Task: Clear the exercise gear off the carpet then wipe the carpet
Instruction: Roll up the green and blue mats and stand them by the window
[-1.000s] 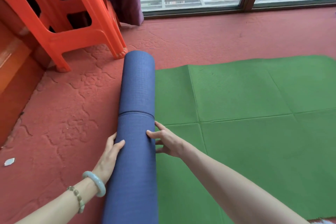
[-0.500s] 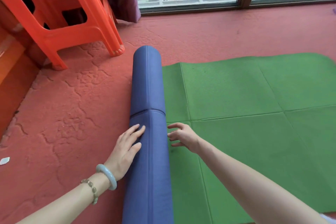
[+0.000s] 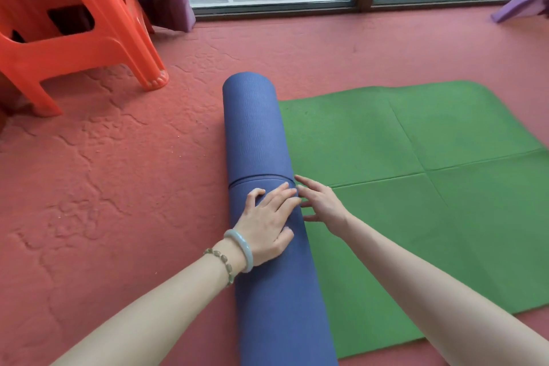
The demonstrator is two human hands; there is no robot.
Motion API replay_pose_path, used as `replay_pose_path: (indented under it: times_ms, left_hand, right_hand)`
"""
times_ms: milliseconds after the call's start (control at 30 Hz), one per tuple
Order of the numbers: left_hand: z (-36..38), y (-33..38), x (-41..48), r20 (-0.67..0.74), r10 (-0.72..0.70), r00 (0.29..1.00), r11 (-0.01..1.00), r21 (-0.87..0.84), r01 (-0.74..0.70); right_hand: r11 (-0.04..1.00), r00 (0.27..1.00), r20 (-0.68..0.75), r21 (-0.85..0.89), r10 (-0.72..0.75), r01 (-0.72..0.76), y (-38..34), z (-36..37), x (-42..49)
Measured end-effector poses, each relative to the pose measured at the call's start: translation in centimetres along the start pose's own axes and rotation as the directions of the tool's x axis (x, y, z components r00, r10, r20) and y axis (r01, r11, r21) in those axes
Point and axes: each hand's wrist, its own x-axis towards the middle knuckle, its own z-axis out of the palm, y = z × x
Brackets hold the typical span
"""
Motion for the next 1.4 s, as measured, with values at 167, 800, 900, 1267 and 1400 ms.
replay_pose_path:
  times_ms: [167, 800, 900, 1267, 1400]
  left_hand:
    - [-0.9, -2.5, -1.3, -0.131, -0.066, 0.989, 0.955, -0.296, 0.024]
    - [-0.2, -3.2, -7.9, 0.368, -0.576, 0.73, 0.165, -0.823, 0.544]
    - [-1.5, -4.3, -9.8, 0.331, -0.646, 0.687, 0.131, -0.839, 0.528]
    - [-5.5, -7.9, -18.1, 0.199, -0.848, 0.491, 0.192, -0.749, 0.634]
    - [-4.5, -7.0, -17.3, 0.147, -0.835, 0.531, 0.314, -0.665, 0.677]
  right_hand:
    - [0.994, 0.998, 0.062, -0.102, -0.033, 0.039, 0.8, 0.9, -0.4]
    - [1.0, 0.996, 0.085, 0.009, 0.026, -0.027, -1.0, 3.9, -1.2]
    - [0.999, 0.991, 0.128, 0.04, 0.032, -0.037, -0.7, 6.8, -1.1]
    - [0.989, 0.92, 0.379, 0.059, 0.102, -0.134, 0.6, 17.9, -0.6]
    - [0.99, 0.926, 0.355, 0.013, 0.128, -0.141, 1.3, 16.4, 0.0]
